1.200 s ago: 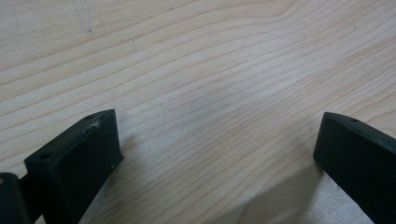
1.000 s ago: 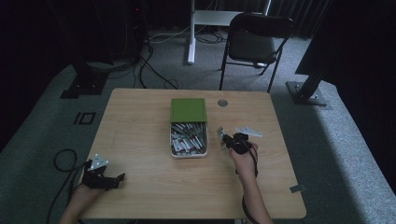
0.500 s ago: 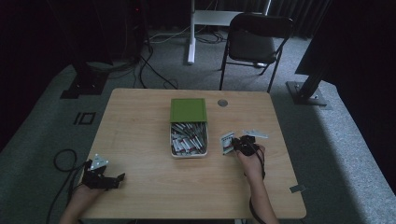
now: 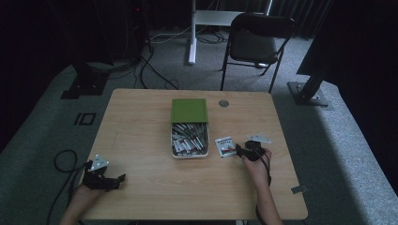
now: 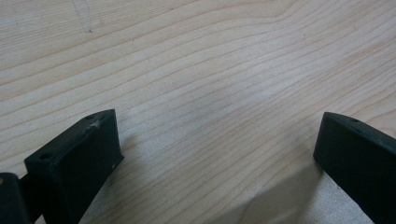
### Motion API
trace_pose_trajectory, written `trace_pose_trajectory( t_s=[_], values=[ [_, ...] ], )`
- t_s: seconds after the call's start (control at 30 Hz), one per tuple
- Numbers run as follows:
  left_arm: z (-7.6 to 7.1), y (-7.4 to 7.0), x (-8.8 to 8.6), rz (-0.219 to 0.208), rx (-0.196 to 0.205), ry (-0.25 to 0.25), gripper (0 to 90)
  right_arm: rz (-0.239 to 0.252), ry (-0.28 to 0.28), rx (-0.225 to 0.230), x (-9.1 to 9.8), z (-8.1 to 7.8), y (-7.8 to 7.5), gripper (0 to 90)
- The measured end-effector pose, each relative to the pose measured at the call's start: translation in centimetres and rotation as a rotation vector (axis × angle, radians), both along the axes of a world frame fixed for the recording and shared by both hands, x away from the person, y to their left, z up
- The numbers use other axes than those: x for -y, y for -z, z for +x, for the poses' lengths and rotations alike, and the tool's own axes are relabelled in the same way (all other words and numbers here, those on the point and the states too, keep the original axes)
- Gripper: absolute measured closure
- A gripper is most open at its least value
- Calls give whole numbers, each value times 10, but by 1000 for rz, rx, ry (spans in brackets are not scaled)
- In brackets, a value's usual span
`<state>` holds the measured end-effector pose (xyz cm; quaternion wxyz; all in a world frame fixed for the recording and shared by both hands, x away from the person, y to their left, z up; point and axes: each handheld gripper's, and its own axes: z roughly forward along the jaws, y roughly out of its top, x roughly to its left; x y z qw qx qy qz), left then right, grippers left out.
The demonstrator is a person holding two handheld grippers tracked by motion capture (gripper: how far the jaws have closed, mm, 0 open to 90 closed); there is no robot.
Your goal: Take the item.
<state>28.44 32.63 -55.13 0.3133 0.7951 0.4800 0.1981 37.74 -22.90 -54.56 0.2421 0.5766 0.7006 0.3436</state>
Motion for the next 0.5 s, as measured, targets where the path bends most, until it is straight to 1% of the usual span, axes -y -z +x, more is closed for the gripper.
trace_pose_trajectory(
  t_s=[0.03,0.2,0.3,0.37,0.43,0.5],
  values=[
    [0,0,0,0,0,0,14,-8,2,-1,3,-1,0,428],
    [0,0,0,0,0,0,14,-4,40,9,17,-8,-3,355],
    [0,0,0,0,0,0,14,-12,36,-5,25,-11,-2,275],
    [0,0,0,0,0,0,14,-13,38,-2,28,-13,0,195],
    [0,0,0,0,0,0,14,-20,45,-2,32,-16,0,189],
    [0,0,0,0,0,0,14,-9,61,2,37,-19,0,178]
  ],
)
